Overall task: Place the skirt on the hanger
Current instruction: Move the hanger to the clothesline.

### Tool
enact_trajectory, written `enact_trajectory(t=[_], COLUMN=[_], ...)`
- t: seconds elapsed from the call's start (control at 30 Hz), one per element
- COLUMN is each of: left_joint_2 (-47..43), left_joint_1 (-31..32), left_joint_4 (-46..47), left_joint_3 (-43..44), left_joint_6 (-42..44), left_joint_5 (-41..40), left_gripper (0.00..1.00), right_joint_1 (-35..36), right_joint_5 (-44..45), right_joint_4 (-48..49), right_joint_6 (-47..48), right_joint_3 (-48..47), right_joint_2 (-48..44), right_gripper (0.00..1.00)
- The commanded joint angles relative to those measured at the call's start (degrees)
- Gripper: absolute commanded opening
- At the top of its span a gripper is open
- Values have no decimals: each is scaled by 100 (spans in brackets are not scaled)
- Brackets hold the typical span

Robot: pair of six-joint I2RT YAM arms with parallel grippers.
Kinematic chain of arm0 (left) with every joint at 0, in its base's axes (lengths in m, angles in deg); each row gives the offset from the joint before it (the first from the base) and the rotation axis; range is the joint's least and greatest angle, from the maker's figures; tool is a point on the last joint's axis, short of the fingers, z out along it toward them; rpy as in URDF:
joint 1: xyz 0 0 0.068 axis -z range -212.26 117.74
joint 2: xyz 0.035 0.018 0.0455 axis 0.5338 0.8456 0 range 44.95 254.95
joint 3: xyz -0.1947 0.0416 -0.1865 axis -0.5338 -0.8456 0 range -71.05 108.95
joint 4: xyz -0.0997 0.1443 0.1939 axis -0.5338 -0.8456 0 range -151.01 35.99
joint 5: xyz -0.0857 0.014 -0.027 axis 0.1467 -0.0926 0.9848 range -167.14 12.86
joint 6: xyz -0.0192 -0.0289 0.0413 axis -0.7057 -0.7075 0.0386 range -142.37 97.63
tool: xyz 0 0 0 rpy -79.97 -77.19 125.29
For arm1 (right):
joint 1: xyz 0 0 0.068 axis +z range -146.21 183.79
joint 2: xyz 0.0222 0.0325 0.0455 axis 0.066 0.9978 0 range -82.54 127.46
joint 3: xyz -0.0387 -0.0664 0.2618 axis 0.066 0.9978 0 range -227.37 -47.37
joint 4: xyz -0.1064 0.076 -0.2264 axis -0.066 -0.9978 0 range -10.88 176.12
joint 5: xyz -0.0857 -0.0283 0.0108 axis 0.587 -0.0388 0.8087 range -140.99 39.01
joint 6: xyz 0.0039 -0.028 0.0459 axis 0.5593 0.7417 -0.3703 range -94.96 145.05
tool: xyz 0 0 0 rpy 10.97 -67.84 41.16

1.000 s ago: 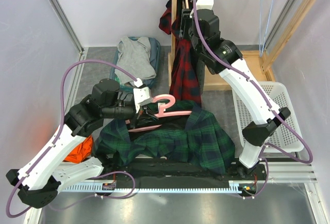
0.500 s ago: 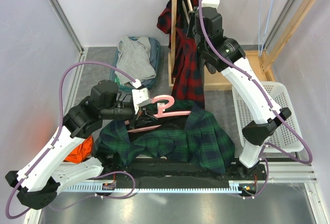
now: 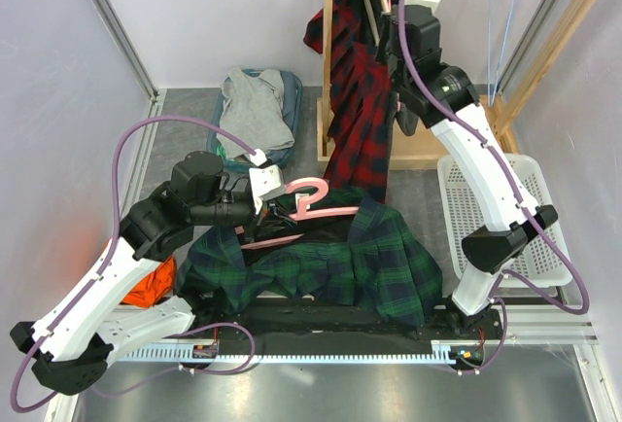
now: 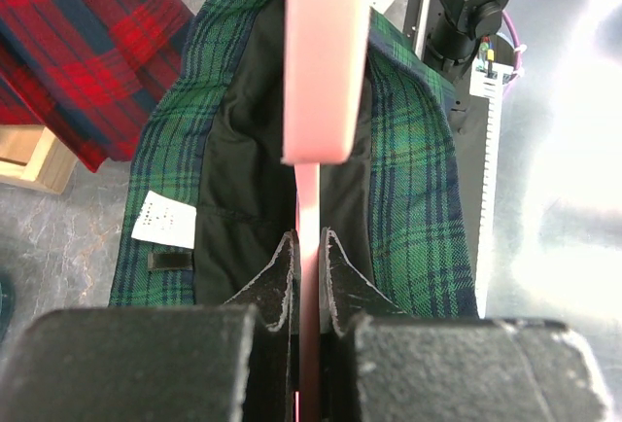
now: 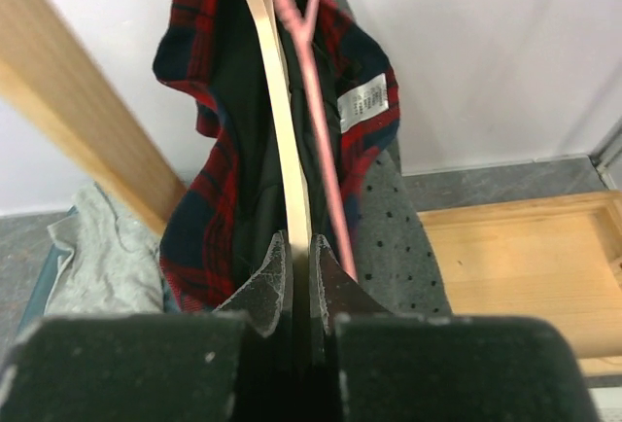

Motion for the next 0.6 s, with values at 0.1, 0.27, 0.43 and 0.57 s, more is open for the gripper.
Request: enact_trajectory(t=[0.1,0.27,0.43,0.57], left_joint_2=[-33,54,116,186], left_joint_1=[-14,-14,-14,-14], left_joint_4=[545,598,625,633], left_joint_3=[70,96,140,245], left_joint_6=[-201,-218,-218,-210], left_joint_5=[17,17,-27,-45], left_gripper=[2,2,2,2], right_joint_1=[-948,-1519,-2117,-2407], right_joint_5=[113,-257,-617,-819], right_joint_4=[-15,55,81,81], right_joint_6=[-118,-83,-170,-197], right_joint_3=[328,706,952,1058], right_joint_2=[-516,-753,-955,-1017], right_gripper=[0,0,0,0])
